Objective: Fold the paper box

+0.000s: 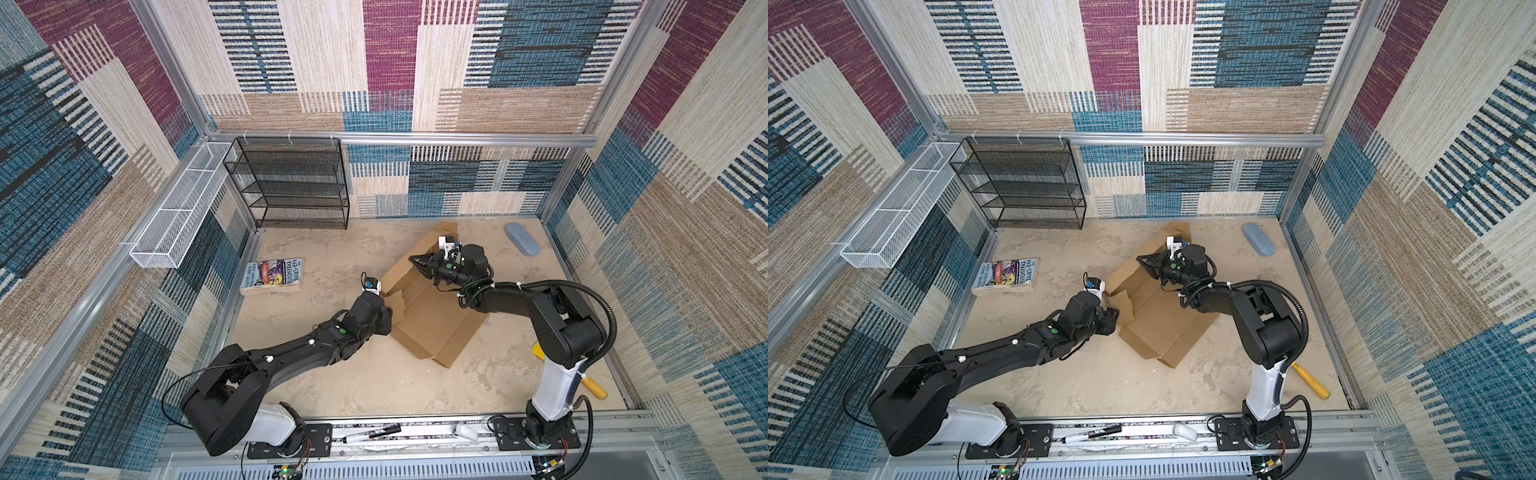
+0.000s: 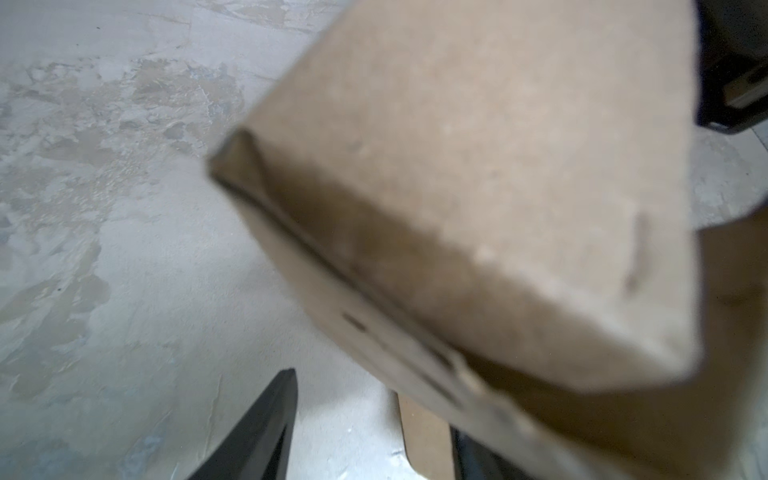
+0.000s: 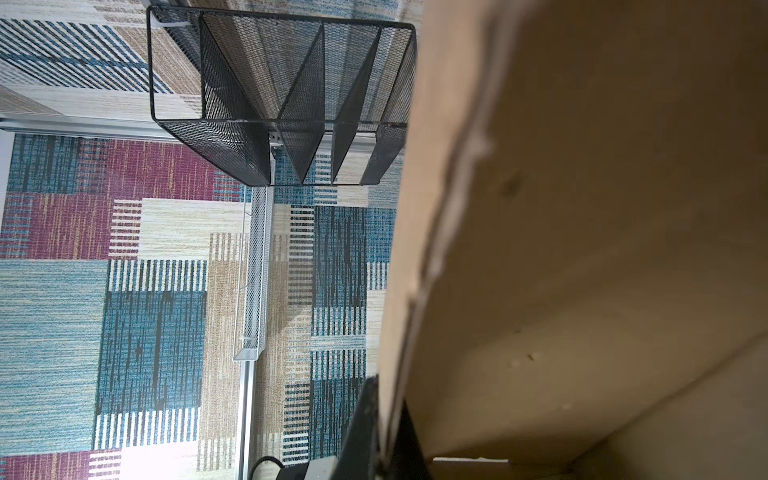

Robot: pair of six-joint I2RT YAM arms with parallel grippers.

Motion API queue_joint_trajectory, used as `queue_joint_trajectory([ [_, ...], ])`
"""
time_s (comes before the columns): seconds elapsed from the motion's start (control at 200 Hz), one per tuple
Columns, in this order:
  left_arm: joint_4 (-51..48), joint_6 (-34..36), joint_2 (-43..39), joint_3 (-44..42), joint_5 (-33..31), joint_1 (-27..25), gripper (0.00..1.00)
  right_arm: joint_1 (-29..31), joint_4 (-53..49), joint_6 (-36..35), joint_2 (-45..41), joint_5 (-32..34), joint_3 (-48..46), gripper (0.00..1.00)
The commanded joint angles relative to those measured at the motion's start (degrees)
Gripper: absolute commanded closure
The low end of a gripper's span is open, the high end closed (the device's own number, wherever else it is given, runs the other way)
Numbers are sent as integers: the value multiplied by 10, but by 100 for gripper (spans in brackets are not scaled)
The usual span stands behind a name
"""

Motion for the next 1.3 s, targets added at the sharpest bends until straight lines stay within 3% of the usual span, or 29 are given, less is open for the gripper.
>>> queue_joint_trajectory([
  [0.0,25,-35,2,-6,-87,-16,40,0,42,-4,-1,-18,-10,95],
  [0.2,73,-56,35,-7,-180,-53,41,0,65,4,4,-18,-22,95],
  [0.641,91,-82,115,47,-271,-91,48,-1,87,2,8,-21,-45,95],
  [0.971,59,-99,144,79,-304,-106,70,-6,103,7,11,-28,-58,93],
  [1.147,55,-86,142,84,-312,-106,77,-7,96,2,2,-28,-63,86],
  [1.297,56,-66,138,83,-317,-106,79,-7,73,-17,-17,-22,-64,69],
])
